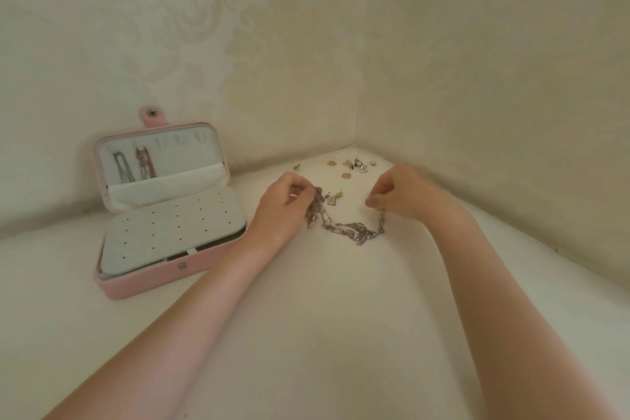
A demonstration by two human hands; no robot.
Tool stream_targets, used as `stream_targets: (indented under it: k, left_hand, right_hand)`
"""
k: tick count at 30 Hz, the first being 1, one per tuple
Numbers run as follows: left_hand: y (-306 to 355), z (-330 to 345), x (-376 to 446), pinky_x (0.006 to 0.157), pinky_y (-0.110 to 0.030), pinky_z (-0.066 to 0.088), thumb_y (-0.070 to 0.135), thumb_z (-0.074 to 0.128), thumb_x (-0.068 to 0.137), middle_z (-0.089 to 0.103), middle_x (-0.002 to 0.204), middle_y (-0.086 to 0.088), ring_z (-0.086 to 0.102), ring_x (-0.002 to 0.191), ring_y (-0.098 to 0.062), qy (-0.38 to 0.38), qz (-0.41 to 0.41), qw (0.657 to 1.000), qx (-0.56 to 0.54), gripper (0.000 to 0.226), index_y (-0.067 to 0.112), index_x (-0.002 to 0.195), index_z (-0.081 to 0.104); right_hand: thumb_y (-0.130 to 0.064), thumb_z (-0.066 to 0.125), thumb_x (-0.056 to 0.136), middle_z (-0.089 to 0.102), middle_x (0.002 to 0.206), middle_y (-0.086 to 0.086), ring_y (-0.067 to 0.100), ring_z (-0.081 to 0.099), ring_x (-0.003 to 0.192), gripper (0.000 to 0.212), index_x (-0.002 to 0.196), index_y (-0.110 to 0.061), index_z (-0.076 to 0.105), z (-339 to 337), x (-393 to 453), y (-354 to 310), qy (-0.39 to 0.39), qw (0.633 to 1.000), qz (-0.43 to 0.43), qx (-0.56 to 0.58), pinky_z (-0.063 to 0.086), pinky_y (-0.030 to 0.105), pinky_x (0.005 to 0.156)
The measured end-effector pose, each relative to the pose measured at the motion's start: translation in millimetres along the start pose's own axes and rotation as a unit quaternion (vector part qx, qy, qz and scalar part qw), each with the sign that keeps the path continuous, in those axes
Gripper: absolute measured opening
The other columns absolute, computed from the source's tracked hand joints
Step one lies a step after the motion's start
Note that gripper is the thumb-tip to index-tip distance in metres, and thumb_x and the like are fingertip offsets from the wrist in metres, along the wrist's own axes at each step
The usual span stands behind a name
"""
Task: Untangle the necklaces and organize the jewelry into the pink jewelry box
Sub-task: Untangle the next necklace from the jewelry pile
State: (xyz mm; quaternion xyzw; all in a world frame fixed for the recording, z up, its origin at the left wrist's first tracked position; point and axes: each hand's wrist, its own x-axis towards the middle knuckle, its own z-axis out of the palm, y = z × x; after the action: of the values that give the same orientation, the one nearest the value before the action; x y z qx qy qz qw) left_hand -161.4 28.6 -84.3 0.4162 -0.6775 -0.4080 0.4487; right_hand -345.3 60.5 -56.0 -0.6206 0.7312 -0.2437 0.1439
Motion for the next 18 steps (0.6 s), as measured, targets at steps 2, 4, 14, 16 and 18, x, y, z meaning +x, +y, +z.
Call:
stream_targets:
  k: [2, 4, 14, 16, 18]
  left_hand:
    - [5, 2, -2, 0.063, -0.021, 0.05, 0.004, 0.049, 0.093, 0.059, 0.073, -0.002, 0.059, 0.056, -0.004, -0.013, -0.026, 0.996, -0.079, 0.019, 0.015, 0.078, 0.052]
    - [8, 2, -4, 0.056, -0.017, 0.047, 0.003, 0.048, 0.093, 0.059, 0.068, 0.0, 0.056, 0.053, -0.005, -0.023, -0.025, 0.994, -0.106, 0.018, 0.014, 0.079, 0.052]
    - [-2, 3, -10, 0.077, -0.03, 0.045, 0.016, 0.06, 0.083, 0.058, 0.079, 0.009, 0.052, 0.072, -0.007, -0.112, 0.137, 0.935, 0.307, 0.012, 0.025, 0.075, 0.063]
    - [-2, 5, -8, 0.081, -0.026, 0.043, 0.016, 0.061, 0.085, 0.059, 0.091, 0.005, 0.055, 0.084, -0.009, -0.076, 0.15, 0.946, 0.277, 0.01, 0.021, 0.082, 0.068]
    - [2, 8, -10, 0.079, -0.017, 0.044, 0.012, 0.06, 0.086, 0.063, 0.094, 0.007, 0.058, 0.085, -0.005, -0.058, 0.141, 0.972, 0.179, 0.014, 0.024, 0.084, 0.068]
  right_hand:
    - [-0.02, 0.072, 0.078, 0.06, 0.085, 0.001, 0.016, 0.053, 0.08, 0.01, 0.086, -0.014, 0.069, 5, 2, 5, -0.008, 0.999, 0.025, -0.028, 0.037, 0.022, 0.055]
    - [-0.019, 0.074, 0.074, 0.059, 0.093, 0.005, 0.022, 0.055, 0.087, 0.011, 0.081, -0.017, 0.065, 12, 4, 9, -0.009, 0.998, 0.044, -0.047, 0.038, 0.024, 0.059]
    - [-0.006, 0.066, 0.078, 0.058, 0.091, 0.007, 0.024, 0.058, 0.078, 0.009, 0.081, -0.009, 0.058, 16, -1, 9, 0.048, 0.996, 0.067, -0.017, 0.041, 0.026, 0.06]
    - [-0.005, 0.067, 0.08, 0.059, 0.071, 0.008, 0.019, 0.056, 0.057, 0.017, 0.071, -0.011, 0.053, 7, -6, 1, 0.058, 0.972, 0.086, 0.21, 0.049, 0.028, 0.057]
    - [0.004, 0.059, 0.083, 0.058, 0.06, 0.009, 0.016, 0.057, 0.05, 0.017, 0.073, -0.008, 0.052, -3, -12, -10, 0.051, 0.902, 0.092, 0.42, 0.052, 0.022, 0.052]
